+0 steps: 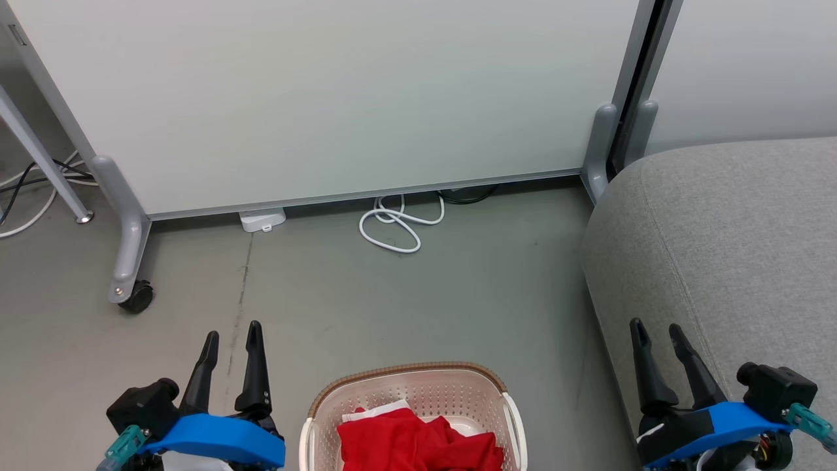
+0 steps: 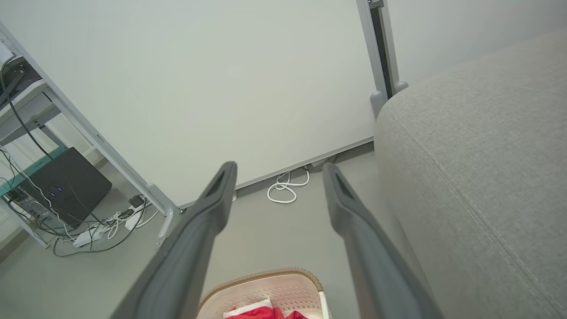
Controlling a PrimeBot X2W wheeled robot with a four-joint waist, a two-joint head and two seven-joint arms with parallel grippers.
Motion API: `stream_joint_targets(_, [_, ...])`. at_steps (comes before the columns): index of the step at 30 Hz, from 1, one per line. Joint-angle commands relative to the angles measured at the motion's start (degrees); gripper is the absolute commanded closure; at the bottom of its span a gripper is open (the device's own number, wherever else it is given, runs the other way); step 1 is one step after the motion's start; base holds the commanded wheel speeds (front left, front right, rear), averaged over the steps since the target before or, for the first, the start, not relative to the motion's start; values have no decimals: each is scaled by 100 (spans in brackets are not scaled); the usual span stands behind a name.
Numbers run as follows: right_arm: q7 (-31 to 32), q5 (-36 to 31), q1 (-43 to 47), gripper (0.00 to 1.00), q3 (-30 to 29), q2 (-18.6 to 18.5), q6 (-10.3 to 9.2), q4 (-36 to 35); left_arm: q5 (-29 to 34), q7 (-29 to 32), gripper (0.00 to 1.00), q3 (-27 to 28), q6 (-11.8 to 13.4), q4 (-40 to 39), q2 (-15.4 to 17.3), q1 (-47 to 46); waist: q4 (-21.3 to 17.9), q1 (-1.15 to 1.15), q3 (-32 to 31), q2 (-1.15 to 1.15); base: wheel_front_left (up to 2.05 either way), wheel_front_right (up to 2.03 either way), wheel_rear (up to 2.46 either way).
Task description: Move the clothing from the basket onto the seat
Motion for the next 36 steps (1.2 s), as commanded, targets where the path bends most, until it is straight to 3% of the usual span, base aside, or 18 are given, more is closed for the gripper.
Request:
stream_joint_targets(1, [-32,-163,-94,0,8,-44,11,-23,114,-47,0,-18,-22,-3,27,-98,1,0,-2,0,0,0,0])
stream_joint_targets(36, [-176,-1778,-31,0,21,-51,15,-8,1186,-474,0,71,-29,409,-76,-108,18,0,-45,0,0,0,0])
